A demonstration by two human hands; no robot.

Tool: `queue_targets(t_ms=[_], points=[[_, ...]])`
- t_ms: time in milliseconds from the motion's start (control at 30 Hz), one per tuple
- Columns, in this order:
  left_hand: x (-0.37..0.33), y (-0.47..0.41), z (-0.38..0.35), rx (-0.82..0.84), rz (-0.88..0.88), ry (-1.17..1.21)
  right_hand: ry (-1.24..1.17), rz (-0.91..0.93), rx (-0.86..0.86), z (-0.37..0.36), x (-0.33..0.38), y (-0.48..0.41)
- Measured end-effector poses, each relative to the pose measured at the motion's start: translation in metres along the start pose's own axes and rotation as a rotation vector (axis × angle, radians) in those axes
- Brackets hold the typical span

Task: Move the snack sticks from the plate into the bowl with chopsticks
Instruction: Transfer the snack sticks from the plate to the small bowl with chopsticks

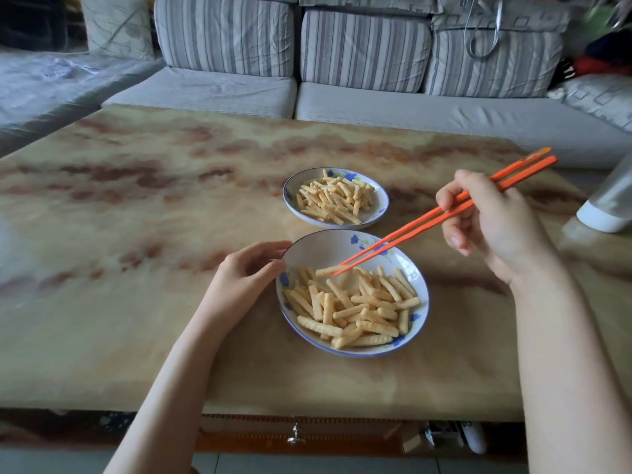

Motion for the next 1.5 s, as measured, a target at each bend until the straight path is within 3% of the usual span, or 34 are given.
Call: queue_targets(t_ms=[267, 400, 733, 900, 1133, 1500], points=[[0.001, 0.0, 0.0, 0.003, -0.005, -0.002, -0.254, 0.007, -0.383, 0.027, -0.015, -0.004], [0.002, -0.001, 0.001, 0.003, -0.005, -0.014, -0.218, -0.049, -0.439, 0.023, -0.041, -0.006], [0.001, -0.001, 0.0, 0.005, -0.011, -0.017, -0.221, -0.01, -0.367, 0.026, -0.035, -0.008], [0.002, -0.001, 0.0, 0.004, -0.013, -0.019, -0.172, 0.024, -0.161, 0.026, -0.012, -0.008], [0.0, -0.001, 0.0, 0.008, -0.019, -0.02, 0.089, 0.01, 0.003, 0.011, -0.003, -0.002], [0.0, -0.001, 0.0, 0.003, -0.008, -0.019, 0.076, -0.061, 0.026, -0.007, -0.017, -0.004]])
Point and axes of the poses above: each hand's wrist, its own y-axis away from the middle knuckle, its own z-axis out of the back of the hand, x = y × z, the point moved 10 cm from there along -y, towards the middle knuckle, and after that the axes turned 10 degrees about y, right-handed, at the moved point
